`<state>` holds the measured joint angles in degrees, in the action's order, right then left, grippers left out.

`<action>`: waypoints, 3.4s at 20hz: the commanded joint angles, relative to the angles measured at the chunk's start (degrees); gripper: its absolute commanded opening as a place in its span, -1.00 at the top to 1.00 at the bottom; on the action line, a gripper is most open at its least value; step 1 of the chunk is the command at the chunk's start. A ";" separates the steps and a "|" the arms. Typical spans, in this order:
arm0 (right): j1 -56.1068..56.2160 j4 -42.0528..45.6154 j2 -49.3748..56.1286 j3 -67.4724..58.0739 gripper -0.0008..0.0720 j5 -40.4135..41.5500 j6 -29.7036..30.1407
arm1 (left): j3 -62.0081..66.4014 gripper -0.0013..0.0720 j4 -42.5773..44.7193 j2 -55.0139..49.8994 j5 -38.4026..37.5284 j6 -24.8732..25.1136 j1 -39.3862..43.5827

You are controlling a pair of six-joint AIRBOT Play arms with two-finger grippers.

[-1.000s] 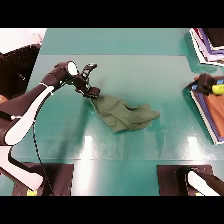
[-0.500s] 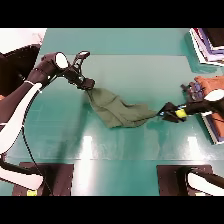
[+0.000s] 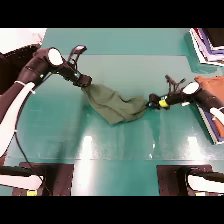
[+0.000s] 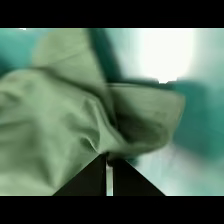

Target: Fold the shirts.

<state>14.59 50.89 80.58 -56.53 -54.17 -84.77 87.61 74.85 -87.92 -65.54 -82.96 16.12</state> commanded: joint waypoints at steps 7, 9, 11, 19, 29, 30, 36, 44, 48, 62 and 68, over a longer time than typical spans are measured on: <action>-4.70 7.85 -22.38 -24.98 0.93 -9.62 0.83 | 4.83 0.89 4.57 29.05 0.39 -1.14 0.02; -5.49 8.17 -26.71 -29.75 0.94 -11.08 0.83 | 7.02 0.89 4.55 34.49 0.37 -2.67 0.02; -5.55 12.15 -29.46 -34.10 0.94 -12.81 0.50 | 8.85 0.89 4.46 38.21 0.35 -2.84 0.04; 0.11 15.28 -21.24 -36.50 0.94 -27.36 -5.81 | 1.42 0.89 4.13 32.92 -10.47 -5.14 4.81; 6.62 15.15 -7.85 -13.62 0.93 -20.31 -5.25 | -33.14 0.88 4.04 28.04 1.09 -5.11 11.82; 6.62 15.15 -7.41 -13.62 0.93 -19.74 -5.11 | -33.38 0.86 4.09 28.04 1.57 -5.09 11.80; 3.39 14.64 -7.72 -18.36 0.02 -23.17 -5.11 | -27.12 -0.64 13.53 28.04 2.80 -5.77 8.22; -0.39 14.80 -10.38 -21.46 0.03 -23.96 -5.11 | -25.29 -0.34 -1.05 18.67 9.38 -3.30 -13.68; -0.46 15.39 -9.51 -21.42 0.03 -24.09 -5.11 | -25.29 -0.34 -9.92 8.90 12.09 -0.55 -13.73; -6.47 16.15 -6.80 -9.33 -0.48 -16.41 -5.11 | -16.96 0.89 -12.13 5.46 12.00 0.94 -13.73; -6.51 6.49 4.61 -9.60 -0.48 -10.71 -0.96 | -15.89 0.89 -11.06 5.66 10.49 0.96 -13.73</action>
<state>8.36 62.15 80.71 -66.08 -68.36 -87.44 71.11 63.02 -82.37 -54.28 -82.02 2.44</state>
